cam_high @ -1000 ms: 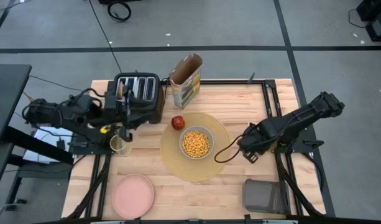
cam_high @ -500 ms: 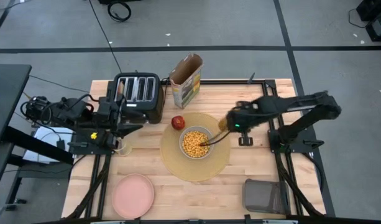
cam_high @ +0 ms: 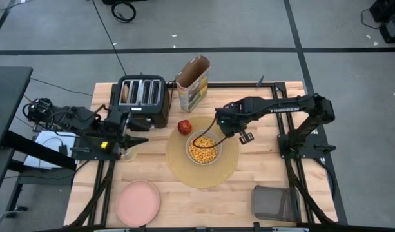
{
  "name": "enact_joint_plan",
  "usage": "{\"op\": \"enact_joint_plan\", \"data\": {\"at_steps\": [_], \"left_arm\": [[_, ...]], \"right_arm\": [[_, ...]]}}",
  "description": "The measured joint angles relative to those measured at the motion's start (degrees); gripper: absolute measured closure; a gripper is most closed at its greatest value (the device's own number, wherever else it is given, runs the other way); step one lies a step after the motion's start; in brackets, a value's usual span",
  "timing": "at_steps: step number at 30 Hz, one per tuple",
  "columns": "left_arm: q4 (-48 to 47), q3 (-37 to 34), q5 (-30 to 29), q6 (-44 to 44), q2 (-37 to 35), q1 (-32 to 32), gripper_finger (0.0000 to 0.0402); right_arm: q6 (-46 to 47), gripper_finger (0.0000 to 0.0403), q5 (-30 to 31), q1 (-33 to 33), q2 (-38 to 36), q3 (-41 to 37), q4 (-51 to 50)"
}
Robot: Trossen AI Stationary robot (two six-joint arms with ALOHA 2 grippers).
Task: Arrange a breakfast setting
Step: Put the glass of milk on the placemat to the top right of the bowl, then put the pink plate on the placemat below the gray bowl
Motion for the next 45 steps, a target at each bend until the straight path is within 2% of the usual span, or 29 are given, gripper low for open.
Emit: {"op": "enact_joint_plan", "data": {"at_steps": [8, 13, 18, 26, 30, 36, 38, 40, 42, 45], "left_arm": [[0.12, 0.0, -0.08, -0.37, -0.1, -0.11, 0.0209], [0.14, 0.0, -0.08, -0.39, -0.1, -0.11, 0.0209], [0.08, 0.0, -0.08, -1.68, -0.08, -0.11, 0.0209], [-0.45, 0.0, 0.8, -2.16, -0.1, -0.76, 0.0209], [-2.61, 0.0, 3.49, -5.51, -0.1, -1.22, 0.0209], [-4.57, 0.0, 5.12, -8.35, -0.12, -1.24, 0.0209], [-5.89, -0.4, 5.7, -12.14, 0.06, -2.14, 0.0209], [-7.11, -1.74, 8.84, -18.45, 0.51, -4.18, 0.0211], [-7.3, -3.38, 12.61, -26.84, 1.9, -7.62, 0.0216], [-7.39, -4.45, 14.27, -41.78, 5.78, -14.36, 0.0232]], "right_arm": [[-3.34, 0.0391, -1.56, -1.14, 3.05, -0.02, 2.4], [-3.92, 0.0388, 0.16, -1.1, 3.51, 0.07, 2.78], [-3.8, 0.036, 0.83, -1.1, 3.47, 0.07, 3.21], [2.25, 0.0334, 3.57, -0.17, 2.71, 0.4, 3.97], [7.77, 0.0307, 3.53, 0.99, 2.03, 3.26, 2.66], [11.19, 0.0258, 3.4, 2.93, 1.93, 10.87, -2.02], [14.38, 0.0246, 3.4, 3.96, 1.97, 14.93, -3.23], [19.01, 0.0238, 3.38, 5.17, 1.88, 19.38, -4.51], [24.68, 0.0235, 3.39, 6.5, 1.79, 23.03, -3.95], [32.1, 0.0234, 3.4, 8.5, 1.48, 25.56, -0.05]]}}
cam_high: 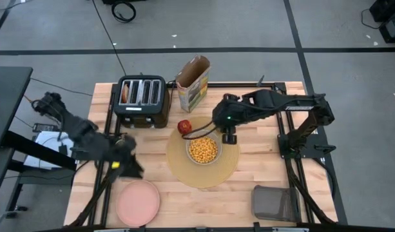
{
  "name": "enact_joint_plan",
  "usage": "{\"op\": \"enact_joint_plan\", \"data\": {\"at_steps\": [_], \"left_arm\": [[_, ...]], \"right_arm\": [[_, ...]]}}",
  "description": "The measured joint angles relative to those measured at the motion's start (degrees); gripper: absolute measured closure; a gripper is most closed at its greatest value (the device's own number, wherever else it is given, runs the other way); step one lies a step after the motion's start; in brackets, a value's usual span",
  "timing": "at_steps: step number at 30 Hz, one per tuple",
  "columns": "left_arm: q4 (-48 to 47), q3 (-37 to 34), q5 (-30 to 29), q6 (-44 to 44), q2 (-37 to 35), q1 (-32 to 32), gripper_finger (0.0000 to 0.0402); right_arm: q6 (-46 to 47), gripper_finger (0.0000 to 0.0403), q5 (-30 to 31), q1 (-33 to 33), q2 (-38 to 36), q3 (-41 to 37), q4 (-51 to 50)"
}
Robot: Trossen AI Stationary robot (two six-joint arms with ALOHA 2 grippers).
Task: Arrange a breakfast setting
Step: Put the pink plate on the placemat below the gray bowl
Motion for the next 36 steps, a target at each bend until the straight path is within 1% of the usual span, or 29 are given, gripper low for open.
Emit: {"op": "enact_joint_plan", "data": {"at_steps": [3, 7, 11, 13, 16, 19, 22, 24, 26, 28, 31, 32, 34, 36], "left_arm": [[3.29, 1.22, 1.73, -10.0, 5.15, -6.06, 0.0252], [7.24, 3.51, 2.36, -18.13, 11.84, -12.24, 0.0275], [6.81, 4.0, 2.21, -29.03, 18.59, -17.12, 0.0283], [6.78, 3.97, 2.52, -33.79, 21.82, -19.42, 0.0277], [6.83, 4.01, 2.78, -39.42, 26.48, -21.59, 0.0255], [7.1, 4.0, 2.52, -45.35, 30.64, -21.71, 0.0233], [9.78, 4.37, 0.58, -49.91, 34.64, -21.4, 0.0227], [9.17, 7.35, -0.9, -50.65, 37.9, -20.55, 0.0228], [5.64, 11.67, -1.83, -49.29, 40.86, -19.48, 0.0232], [-1.18, 16.86, -2.07, -47.06, 44.44, -17.99, 0.0238], [-14.38, 23.24, -2.0, -44.91, 50.11, -16.19, 0.0241], [-16.79, 24.88, -1.96, -44.38, 51.74, -15.77, 0.0241], [-19.03, 26.98, -1.93, -43.7, 54.21, -15.16, 0.0241], [-17.94, 27.43, -1.89, -42.7, 56.42, -14.85, 0.0241]], "right_arm": [[3.45, 0.0235, 0.0, 1.64, -0.12, 0.06, 4.14], [3.98, 0.0235, 0.25, 2.95, -0.12, 0.03, 7.42], [1.05, 0.0235, 6.55, 4.54, -0.12, 0.76, 9.2], [-1.29, 0.0235, 7.78, 5.6, -0.12, 1.59, 10.73], [-3.06, 0.0235, 6.69, 7.01, -0.1, 2.83, 11.46], [-2.99, 0.0235, 6.03, 8.46, -0.17, 3.97, 11.7], [-3.22, 0.0235, 6.1, 10.41, -0.21, 4.6, 9.48], [-2.13, 0.0235, 6.09, 12.53, -0.66, 5.12, 7.18], [0.95, 0.0235, 6.1, 15.54, -1.71, 5.34, 4.07], [6.09, 0.0235, 6.17, 19.35, -2.82, 5.39, 0.8], [16.17, 0.0235, 7.89, 25.81, -3.76, 5.39, -3.21], [19.52, 0.0235, 8.62, 28.04, -3.87, 5.39, -4.42], [25.49, 0.0235, 9.82, 33.0, -3.93, 5.39, -6.12], [30.76, 0.0235, 10.61, 37.85, -3.8, 5.37, -7.58]]}}
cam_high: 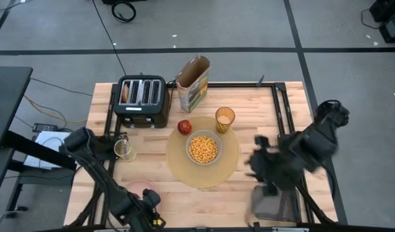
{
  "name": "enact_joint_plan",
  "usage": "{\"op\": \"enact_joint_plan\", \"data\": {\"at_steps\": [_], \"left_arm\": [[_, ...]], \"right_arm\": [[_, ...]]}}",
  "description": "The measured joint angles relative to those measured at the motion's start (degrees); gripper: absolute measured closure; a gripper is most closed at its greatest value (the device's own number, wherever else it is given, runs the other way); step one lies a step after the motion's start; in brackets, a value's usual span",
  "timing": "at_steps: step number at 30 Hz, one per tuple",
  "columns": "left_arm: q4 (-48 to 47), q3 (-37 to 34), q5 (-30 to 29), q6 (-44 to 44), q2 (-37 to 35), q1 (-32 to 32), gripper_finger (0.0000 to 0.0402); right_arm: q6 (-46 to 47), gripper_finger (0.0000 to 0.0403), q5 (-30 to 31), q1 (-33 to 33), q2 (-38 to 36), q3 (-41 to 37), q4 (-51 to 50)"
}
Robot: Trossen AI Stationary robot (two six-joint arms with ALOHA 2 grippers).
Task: Arrange a breakfast setting
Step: Put the pink plate on the placemat below the gray bowl
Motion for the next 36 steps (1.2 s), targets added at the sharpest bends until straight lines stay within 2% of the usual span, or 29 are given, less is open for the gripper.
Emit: {"op": "enact_joint_plan", "data": {"at_steps": [3, 7, 12, 17, 20, 24, 29, 31, 33, 36], "left_arm": [[1.8, 0.0, 0.34, 0.57, 2.82, 0.22, 0.0241], [0.09, -0.01, 2.49, -0.53, 6.56, 0.25, 0.0241], [-0.38, -0.04, 3.59, -1.12, 9.7, 0.3, 0.0241], [-0.26, -0.04, 3.81, -0.82, 10.96, 0.43, 0.0244], [-0.69, -0.02, 3.85, -0.9, 11.36, 0.5, 0.0258], [-0.91, 0.0, 5.28, -0.25, 11.69, 1.2, 0.0301], [-2.18, 0.09, 6.69, 2.32, 11.09, 2.6, 0.0373], [-2.59, 0.07, 7.1, 3.71, 10.37, 3.15, 0.0381], [-4.32, 1.06, 7.13, 6.16, 9.62, 3.58, 0.0381], [-9.71, 6.69, 5.09, 17.14, 8.74, 4.02, 0.0384]], "right_arm": [[7.7, 0.0235, 2.04, 6.5, 0.13, 0.0, -0.68], [16.72, 0.0235, 7.8, 13.98, 0.16, 0.0, -1.5], [21.49, 0.0235, 12.24, 18.96, 0.16, 0.0, -2.5], [22.03, 0.0235, 12.53, 19.73, 0.16, 0.0, -3.38], [21.55, 0.0235, 12.55, 19.68, 0.16, 0.0, -4.72], [19.91, 0.0235, 12.54, 18.88, 0.18, 0.0, -6.92], [16.6, 0.0235, 12.3, 17.35, 0.18, 0.0, -7.97], [15.51, 0.0235, 11.75, 16.94, 0.18, 0.0, -8.07], [15.43, 0.0235, 11.51, 16.59, 0.18, 0.0, -8.27], [14.64, 0.0235, 11.68, 16.14, 0.2, 0.0, -8.82]]}}
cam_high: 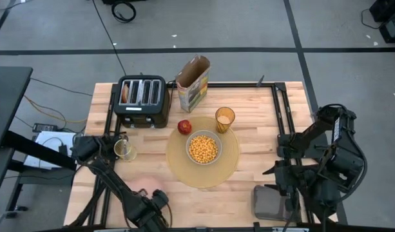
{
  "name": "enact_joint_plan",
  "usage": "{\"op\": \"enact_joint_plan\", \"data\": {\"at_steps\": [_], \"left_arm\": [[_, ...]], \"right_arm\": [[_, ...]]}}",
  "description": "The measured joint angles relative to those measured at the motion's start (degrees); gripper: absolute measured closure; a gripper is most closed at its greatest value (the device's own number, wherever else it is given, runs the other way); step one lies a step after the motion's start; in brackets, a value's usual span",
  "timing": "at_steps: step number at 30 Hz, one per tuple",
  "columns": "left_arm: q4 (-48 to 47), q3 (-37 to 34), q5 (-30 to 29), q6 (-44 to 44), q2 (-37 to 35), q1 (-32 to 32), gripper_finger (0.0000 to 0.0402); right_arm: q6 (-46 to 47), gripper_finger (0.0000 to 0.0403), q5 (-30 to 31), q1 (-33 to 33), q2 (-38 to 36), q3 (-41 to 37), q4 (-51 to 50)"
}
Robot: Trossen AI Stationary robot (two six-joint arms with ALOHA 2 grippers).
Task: Arrange a breakfast setting
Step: Put the pink plate on the placemat below the gray bowl
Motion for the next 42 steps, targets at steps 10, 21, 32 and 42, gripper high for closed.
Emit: {"op": "enact_joint_plan", "data": {"at_steps": [10, 21, 32, 42], "left_arm": [[-13.98, 11.94, -9.38, 53.42, -0.09, 0.34, 0.0386], [-7.77, 0.76, -10.79, 77.06, -0.04, 6.25, 0.0385], [0.14, -4.06, -10.14, 76.18, -0.04, 7.45, 0.0377], [3.33, -3.87, -10.73, 73.01, -0.04, 7.25, 0.0318]], "right_arm": [[-4.4, 0.0235, 4.04, -6.97, 0.0, -0.02, -1.08], [0.99, 0.0235, 3.17, -10.77, 0.0, -0.04, -0.25], [4.38, 0.0235, 2.74, -10.72, 0.0, -0.04, 0.74], [3.78, 0.0235, 2.74, -10.72, 0.0, -0.04, 0.68]]}}
